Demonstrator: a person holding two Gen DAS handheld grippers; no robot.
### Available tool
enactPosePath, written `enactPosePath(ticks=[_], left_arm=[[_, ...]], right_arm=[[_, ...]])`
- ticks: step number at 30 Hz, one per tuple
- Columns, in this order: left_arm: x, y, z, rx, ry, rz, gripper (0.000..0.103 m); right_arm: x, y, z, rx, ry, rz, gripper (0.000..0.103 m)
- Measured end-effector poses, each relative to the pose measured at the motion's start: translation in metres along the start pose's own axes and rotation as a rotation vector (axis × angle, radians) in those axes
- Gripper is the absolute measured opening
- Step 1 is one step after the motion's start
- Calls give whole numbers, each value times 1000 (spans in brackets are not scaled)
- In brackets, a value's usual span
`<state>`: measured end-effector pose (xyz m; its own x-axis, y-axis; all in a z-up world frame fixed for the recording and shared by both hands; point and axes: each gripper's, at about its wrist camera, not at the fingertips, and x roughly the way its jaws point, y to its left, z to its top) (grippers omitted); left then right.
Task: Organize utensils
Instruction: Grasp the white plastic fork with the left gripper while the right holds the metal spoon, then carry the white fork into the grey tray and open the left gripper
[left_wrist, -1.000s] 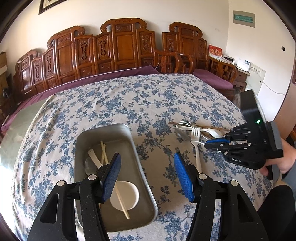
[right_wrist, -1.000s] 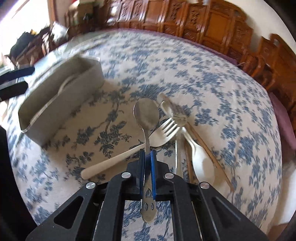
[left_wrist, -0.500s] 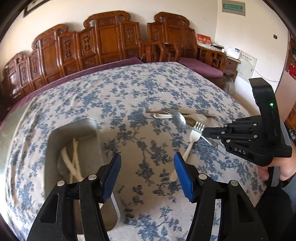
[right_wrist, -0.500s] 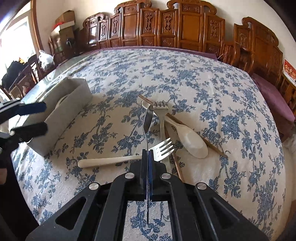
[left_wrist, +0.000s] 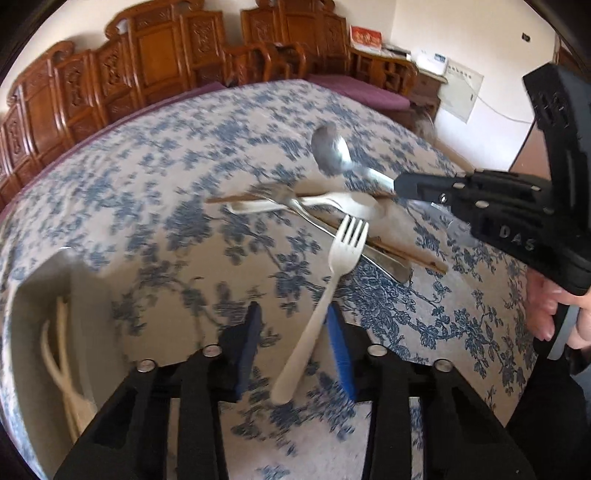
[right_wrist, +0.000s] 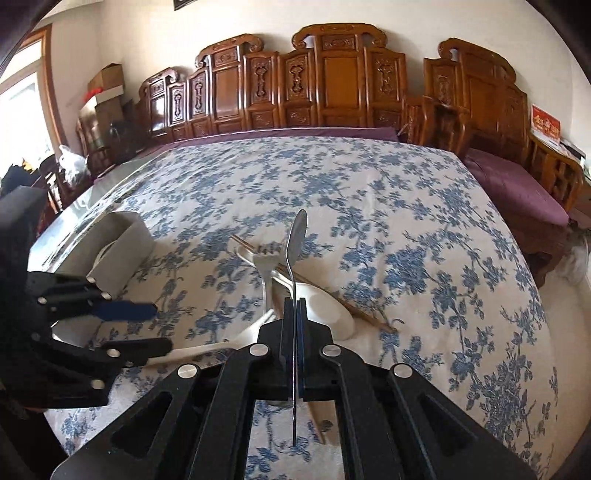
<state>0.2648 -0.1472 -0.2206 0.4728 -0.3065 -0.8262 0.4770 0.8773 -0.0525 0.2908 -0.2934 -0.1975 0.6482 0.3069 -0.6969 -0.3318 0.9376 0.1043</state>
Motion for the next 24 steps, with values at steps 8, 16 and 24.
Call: enactPosePath(ticks=[8,16,24], left_arm=[[22,-18,-2,58,50,-19,16],[7,-14,-14,63,55,17,8],[-41,20,-21,-13,1,97,8]], right_arm=[[3,-3,-5,19,14,0,2],[8,13,-7,-6,32,14,2],[2,37,-2,-22,16,51,2]])
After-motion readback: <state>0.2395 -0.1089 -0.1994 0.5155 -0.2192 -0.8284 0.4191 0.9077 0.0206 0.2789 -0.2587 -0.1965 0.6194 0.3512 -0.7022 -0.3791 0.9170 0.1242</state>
